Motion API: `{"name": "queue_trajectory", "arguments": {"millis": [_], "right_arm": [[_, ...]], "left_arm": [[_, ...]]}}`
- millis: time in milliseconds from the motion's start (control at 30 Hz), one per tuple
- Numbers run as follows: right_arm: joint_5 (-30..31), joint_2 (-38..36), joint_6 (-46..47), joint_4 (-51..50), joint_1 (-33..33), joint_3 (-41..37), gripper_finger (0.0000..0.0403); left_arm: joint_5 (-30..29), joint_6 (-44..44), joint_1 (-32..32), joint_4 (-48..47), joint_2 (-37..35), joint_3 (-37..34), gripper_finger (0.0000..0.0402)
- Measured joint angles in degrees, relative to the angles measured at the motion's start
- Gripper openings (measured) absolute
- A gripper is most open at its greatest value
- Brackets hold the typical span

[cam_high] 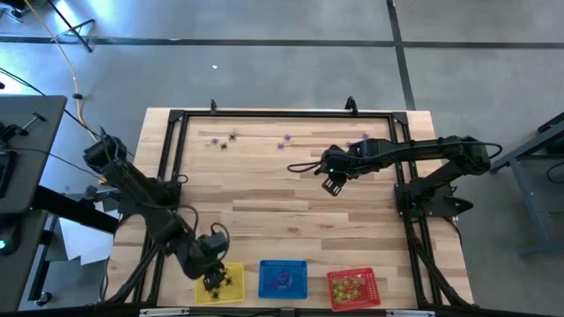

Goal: Sort Halloween decoration
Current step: Put the black spider toy into the yellow bin, then put the violet spider toy into the blue bin

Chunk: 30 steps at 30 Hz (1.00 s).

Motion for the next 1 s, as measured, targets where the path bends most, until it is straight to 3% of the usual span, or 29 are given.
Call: {"name": "queue_trajectory", "arguments": {"millis": [267, 767, 867, 1000], "right_arm": [[1.65, 0.0, 0.02, 0.18, 0.26, 0.0, 0.0139], [1.37, -0.01, -2.9, -2.14, 5.95, 0.0, 0.0139], [1.36, 0.0, -4.56, -1.91, 6.12, 0.0, 0.0139], [1.38, 0.0, -4.97, -0.8, 4.85, 0.0, 0.0139]], "left_arm": [[3.24, -3.53, -0.72, 0.83, 3.55, 0.0, 0.0006], [4.93, -1.97, 2.55, 1.84, 3.55, 0.04, 0.0077], [0.53, 0.83, 4.47, 1.49, 3.55, 0.04, 0.0078], [-12.81, 11.52, 9.17, 3.04, 3.55, 0.04, 0.0078]]}}
